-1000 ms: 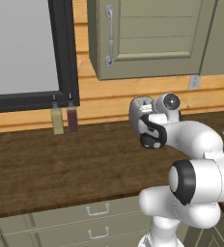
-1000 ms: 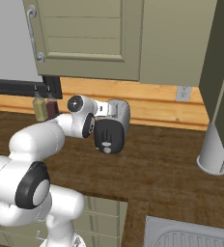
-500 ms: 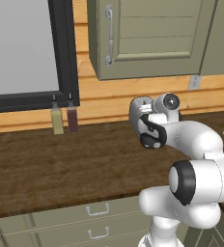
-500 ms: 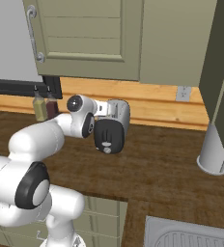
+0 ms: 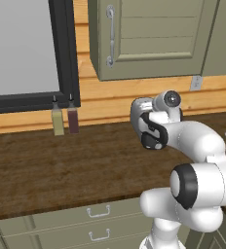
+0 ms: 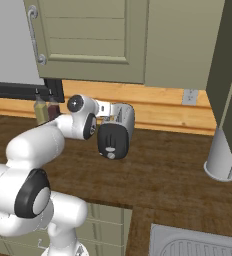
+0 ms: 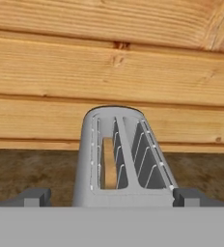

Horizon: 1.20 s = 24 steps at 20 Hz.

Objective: Start the toaster. Once the lever pops up, take the bread to the plate on the dining counter.

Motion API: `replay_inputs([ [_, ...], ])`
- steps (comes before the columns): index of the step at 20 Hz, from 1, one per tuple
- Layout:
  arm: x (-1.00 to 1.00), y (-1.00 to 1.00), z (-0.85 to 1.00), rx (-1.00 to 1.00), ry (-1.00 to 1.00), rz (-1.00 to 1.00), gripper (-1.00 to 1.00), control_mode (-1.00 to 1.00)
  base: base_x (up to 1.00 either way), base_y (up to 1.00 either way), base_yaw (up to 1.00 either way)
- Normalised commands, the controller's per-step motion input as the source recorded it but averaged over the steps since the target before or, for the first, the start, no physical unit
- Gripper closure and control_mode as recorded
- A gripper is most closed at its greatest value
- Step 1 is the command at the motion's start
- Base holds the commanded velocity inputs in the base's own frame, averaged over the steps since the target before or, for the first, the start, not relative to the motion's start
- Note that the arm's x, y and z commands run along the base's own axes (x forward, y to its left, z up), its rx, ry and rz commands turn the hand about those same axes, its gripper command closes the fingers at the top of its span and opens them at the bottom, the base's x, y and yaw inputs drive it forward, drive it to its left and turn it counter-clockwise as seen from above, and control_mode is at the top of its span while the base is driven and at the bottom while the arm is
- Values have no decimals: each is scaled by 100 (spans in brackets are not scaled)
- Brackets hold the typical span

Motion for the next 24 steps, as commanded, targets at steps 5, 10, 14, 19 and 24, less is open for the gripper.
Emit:
replay_inputs([
  [5, 1, 6, 1, 0, 5, 0, -100, -100, 0, 0, 0],
  [10, 5, 3, 0, 0, 6, 0, -100, -100, 0, 0, 0],
  [14, 1, 0, 0, 0, 2, 0, -100, -100, 0, 0, 0],
  [19, 1, 1, 0, 0, 4, 0, -100, -100, 0, 0, 0],
  [24, 0, 0, 0, 0, 0, 0, -100, -100, 0, 0, 0],
])
